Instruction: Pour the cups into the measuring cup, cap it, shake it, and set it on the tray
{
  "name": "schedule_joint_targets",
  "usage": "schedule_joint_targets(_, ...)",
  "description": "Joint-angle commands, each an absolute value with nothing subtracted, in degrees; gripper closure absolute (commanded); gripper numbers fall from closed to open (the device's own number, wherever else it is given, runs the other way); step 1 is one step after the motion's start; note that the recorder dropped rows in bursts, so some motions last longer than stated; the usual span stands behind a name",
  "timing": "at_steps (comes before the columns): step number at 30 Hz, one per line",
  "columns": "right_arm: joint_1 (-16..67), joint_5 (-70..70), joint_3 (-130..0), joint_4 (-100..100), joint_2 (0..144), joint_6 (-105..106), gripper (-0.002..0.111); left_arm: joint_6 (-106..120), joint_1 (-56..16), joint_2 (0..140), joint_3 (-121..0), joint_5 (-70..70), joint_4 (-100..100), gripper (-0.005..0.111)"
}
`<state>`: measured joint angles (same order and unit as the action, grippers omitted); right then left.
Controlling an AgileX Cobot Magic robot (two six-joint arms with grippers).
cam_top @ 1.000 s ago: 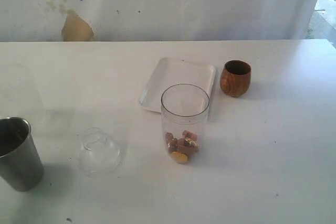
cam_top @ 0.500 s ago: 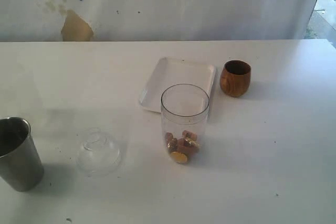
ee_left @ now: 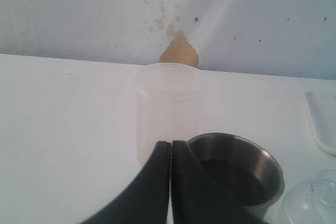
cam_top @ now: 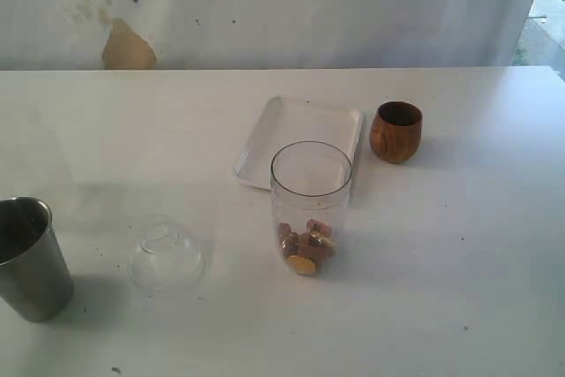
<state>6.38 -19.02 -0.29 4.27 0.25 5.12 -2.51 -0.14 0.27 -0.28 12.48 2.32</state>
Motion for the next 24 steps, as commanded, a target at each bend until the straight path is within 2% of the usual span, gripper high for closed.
schedule_joint_targets(1,6.08,-19.54,0.0,4.49,0.0,4.29,0.108,-2.64,-0.13,0.0,0.0,12.02,2.52,0.106)
schedule_joint_targets(18,6.18,-19.53,0.0,4.59,0.0,4.29,0.108,4.6,-0.13,0.0,0.0,12.02,-0.51,0.106)
schedule_joint_targets(24,6.18,-19.53,0.0,4.59,0.0,4.29,0.108,2.22,-0.13,0.0,0.0,4.56,0.44,0.106)
